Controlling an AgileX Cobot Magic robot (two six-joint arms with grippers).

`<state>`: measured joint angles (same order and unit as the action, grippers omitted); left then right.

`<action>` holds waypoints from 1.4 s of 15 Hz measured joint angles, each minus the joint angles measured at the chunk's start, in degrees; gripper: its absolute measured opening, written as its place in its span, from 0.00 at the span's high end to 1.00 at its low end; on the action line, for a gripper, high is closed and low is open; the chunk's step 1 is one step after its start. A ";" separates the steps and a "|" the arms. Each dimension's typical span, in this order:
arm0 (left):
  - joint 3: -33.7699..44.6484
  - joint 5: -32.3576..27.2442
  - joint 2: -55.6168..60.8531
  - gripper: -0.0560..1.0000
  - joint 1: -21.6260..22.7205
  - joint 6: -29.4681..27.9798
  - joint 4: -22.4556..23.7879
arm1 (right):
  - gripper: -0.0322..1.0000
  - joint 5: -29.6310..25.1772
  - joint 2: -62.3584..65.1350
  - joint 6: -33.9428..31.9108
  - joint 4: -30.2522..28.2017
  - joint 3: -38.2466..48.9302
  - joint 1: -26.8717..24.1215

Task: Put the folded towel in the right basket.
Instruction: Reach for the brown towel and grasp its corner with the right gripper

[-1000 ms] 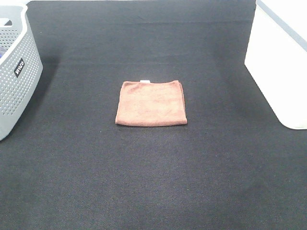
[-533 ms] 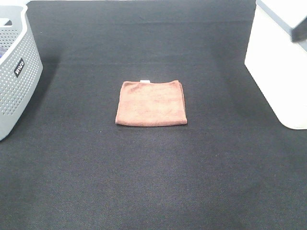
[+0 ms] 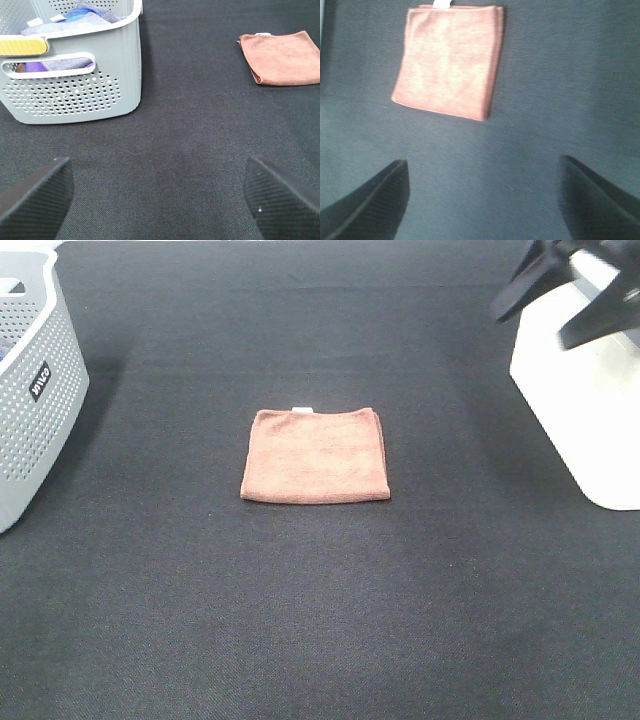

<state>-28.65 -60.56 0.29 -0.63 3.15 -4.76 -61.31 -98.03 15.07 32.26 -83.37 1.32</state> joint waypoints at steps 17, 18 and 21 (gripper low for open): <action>0.00 0.00 0.00 0.12 0.00 0.00 0.00 | 0.26 5.27 -38.27 6.93 7.45 -19.42 5.79; 0.00 0.00 0.00 0.12 0.00 0.00 0.00 | 0.26 5.27 -38.27 6.93 7.45 -19.42 5.79; 0.00 0.00 0.00 0.12 0.00 0.00 0.00 | 0.27 4.93 -40.62 9.91 9.85 -19.82 5.79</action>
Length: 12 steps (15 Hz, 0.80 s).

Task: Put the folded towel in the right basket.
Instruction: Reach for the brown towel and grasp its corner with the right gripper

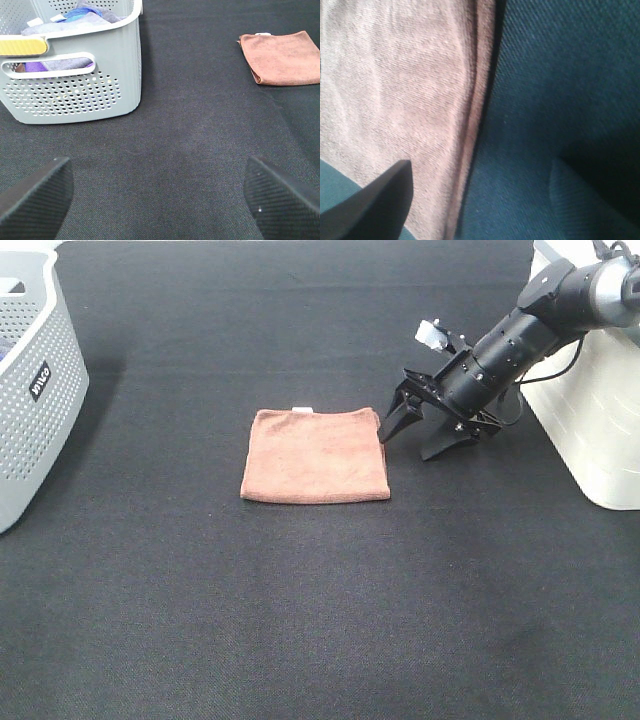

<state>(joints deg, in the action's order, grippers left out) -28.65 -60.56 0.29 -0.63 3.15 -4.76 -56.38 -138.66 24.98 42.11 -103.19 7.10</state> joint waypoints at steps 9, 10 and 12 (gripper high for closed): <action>0.00 0.00 0.00 0.12 0.00 0.00 0.00 | 0.39 3.09 -1.20 2.41 2.64 -0.23 4.81; 0.00 0.00 0.00 0.12 0.00 0.00 0.00 | 0.40 3.55 -1.20 2.01 2.58 -0.23 4.87; 0.00 0.00 0.00 0.12 0.00 0.00 0.00 | 0.42 3.90 -1.20 1.55 2.86 -0.23 4.87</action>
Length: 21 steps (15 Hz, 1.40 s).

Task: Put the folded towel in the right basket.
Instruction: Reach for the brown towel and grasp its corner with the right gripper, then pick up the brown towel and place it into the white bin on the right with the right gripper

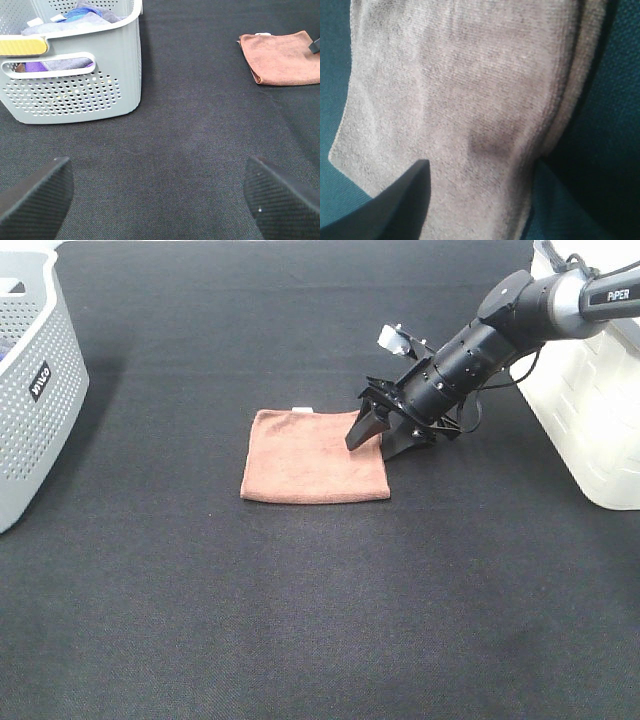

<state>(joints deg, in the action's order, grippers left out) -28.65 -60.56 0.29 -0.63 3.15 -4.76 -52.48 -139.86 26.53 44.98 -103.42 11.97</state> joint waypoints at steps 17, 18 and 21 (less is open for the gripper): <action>0.00 0.00 0.00 0.12 0.00 0.00 0.00 | 0.97 -9.17 9.28 -0.11 0.74 -7.62 0.40; 0.00 0.00 0.00 0.12 0.00 0.00 0.00 | 0.97 -9.17 9.28 -0.11 0.74 -7.62 0.40; 0.00 0.00 0.00 0.12 0.00 0.00 0.00 | 0.97 -12.89 15.30 -2.52 -2.46 -11.69 0.40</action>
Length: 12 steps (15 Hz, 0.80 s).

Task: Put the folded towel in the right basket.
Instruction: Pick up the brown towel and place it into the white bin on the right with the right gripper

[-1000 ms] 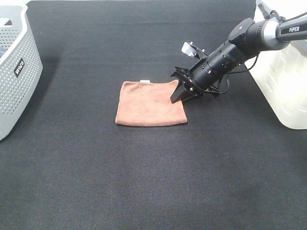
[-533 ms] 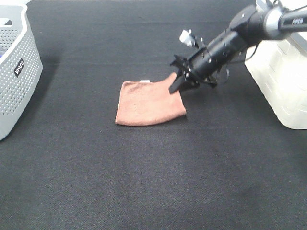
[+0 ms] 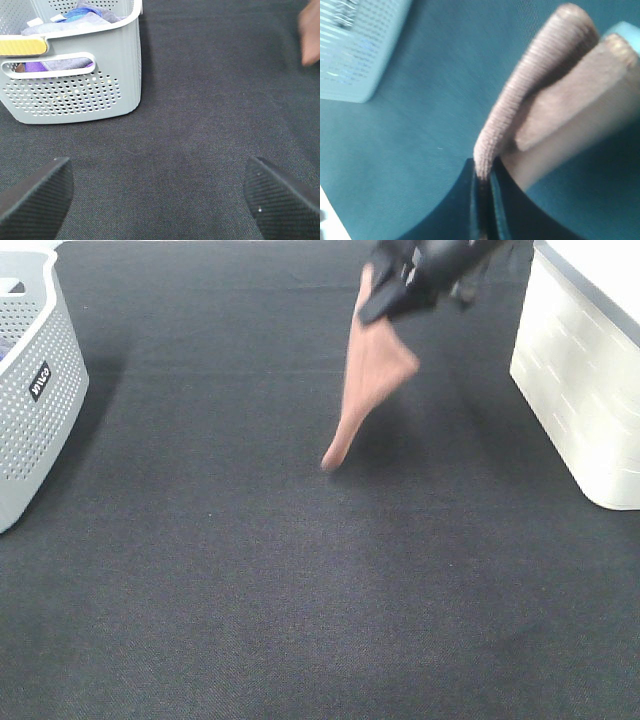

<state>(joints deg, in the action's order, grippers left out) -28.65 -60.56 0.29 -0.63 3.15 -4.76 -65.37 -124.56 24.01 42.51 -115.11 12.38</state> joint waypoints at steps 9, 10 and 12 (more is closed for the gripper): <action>0.00 0.00 0.00 0.12 0.00 0.00 0.00 | 0.97 -4.24 10.83 -10.37 -16.33 -13.01 -7.28; 0.00 0.00 0.00 0.12 0.00 0.00 0.00 | 0.97 -4.24 11.52 -10.54 -15.93 -13.01 -10.54; 0.00 0.00 0.00 0.12 0.00 0.00 0.00 | 0.97 -4.24 12.03 -10.89 -14.32 -13.01 -19.48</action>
<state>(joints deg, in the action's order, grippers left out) -28.65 -60.56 0.29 -0.63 3.15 -4.76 -69.61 -112.53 13.12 28.19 -128.11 -7.10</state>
